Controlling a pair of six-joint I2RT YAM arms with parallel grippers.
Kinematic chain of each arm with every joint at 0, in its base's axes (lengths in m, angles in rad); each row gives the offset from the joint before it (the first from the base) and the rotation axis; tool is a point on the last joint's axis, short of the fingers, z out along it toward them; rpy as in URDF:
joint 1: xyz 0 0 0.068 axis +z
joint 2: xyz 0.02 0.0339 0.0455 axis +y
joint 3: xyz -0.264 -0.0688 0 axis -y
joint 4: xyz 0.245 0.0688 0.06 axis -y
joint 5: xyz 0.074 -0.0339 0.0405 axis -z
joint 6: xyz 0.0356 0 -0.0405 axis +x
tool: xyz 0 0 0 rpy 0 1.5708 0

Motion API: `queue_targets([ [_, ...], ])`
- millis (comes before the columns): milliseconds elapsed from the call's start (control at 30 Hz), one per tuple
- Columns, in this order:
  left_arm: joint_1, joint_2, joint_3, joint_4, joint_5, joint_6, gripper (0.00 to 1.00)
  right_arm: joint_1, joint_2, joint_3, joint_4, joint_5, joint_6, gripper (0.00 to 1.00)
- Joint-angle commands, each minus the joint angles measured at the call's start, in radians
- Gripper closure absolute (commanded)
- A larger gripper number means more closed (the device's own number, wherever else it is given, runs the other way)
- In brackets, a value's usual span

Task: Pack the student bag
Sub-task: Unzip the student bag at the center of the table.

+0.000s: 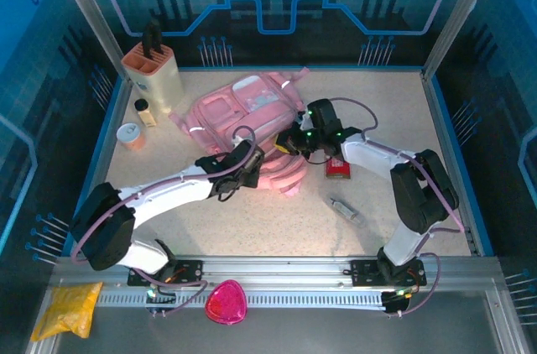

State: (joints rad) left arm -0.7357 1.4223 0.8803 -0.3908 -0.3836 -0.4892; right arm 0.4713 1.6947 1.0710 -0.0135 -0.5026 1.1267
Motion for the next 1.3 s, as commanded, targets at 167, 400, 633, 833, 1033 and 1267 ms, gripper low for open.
queue_targets([
  [167,0.184,-0.116,-0.117,0.155,-0.047,0.102,1.0,-0.043,-0.036,-0.044,0.018,-0.06,-0.047,1.0],
  [400,0.335,-0.1,-0.176,0.383,-0.001,0.174,1.0,-0.045,-0.045,-0.072,0.011,-0.093,-0.079,1.0],
  [633,0.482,0.013,-0.1,0.435,0.078,0.202,1.0,-0.043,-0.07,-0.072,-0.02,-0.095,-0.115,1.0],
  [833,0.524,0.076,-0.039,0.398,0.056,0.163,1.0,-0.02,-0.047,-0.044,-0.038,-0.067,-0.152,1.0],
  [1033,0.582,0.033,-0.028,0.312,0.068,0.126,1.0,-0.028,-0.089,-0.043,-0.081,-0.068,-0.173,1.0],
  [1267,0.633,0.08,0.031,0.203,0.066,0.051,1.0,0.007,-0.053,-0.001,-0.081,-0.095,-0.181,1.0],
])
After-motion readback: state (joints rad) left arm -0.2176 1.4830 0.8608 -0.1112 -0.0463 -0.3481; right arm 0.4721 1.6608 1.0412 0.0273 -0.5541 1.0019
